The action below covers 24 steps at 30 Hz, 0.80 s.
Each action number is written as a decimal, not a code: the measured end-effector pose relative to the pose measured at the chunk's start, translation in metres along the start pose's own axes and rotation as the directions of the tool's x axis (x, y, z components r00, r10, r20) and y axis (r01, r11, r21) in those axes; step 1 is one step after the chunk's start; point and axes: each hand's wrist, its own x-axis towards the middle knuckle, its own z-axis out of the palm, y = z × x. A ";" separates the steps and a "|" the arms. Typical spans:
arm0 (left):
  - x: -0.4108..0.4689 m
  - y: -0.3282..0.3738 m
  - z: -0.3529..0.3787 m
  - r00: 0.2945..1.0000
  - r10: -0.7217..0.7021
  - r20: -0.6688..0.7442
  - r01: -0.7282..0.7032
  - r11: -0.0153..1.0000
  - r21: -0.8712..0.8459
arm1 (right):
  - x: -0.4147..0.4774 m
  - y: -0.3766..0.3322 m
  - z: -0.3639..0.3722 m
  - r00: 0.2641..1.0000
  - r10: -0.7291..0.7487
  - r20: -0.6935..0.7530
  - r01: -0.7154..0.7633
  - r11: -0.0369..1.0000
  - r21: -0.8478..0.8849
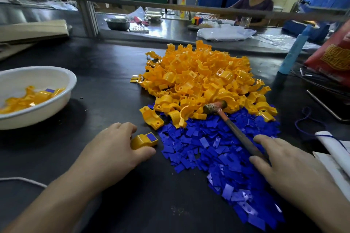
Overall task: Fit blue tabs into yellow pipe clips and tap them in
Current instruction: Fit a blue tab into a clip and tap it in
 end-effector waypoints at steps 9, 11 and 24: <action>-0.014 0.005 0.019 0.982 0.054 -0.182 -0.041 0.996 0.073 | -0.015 -0.016 -0.020 0.998 0.054 0.030 -0.061 0.851 0.521; -0.013 0.004 0.021 0.975 0.084 -0.207 -0.068 0.994 0.083 | -0.029 -0.029 -0.030 0.998 0.005 0.063 -0.045 0.751 0.659; -0.008 -0.001 0.026 0.959 0.148 -0.242 -0.146 0.989 0.026 | -0.054 -0.082 -0.022 0.955 -0.291 0.054 0.239 0.866 0.438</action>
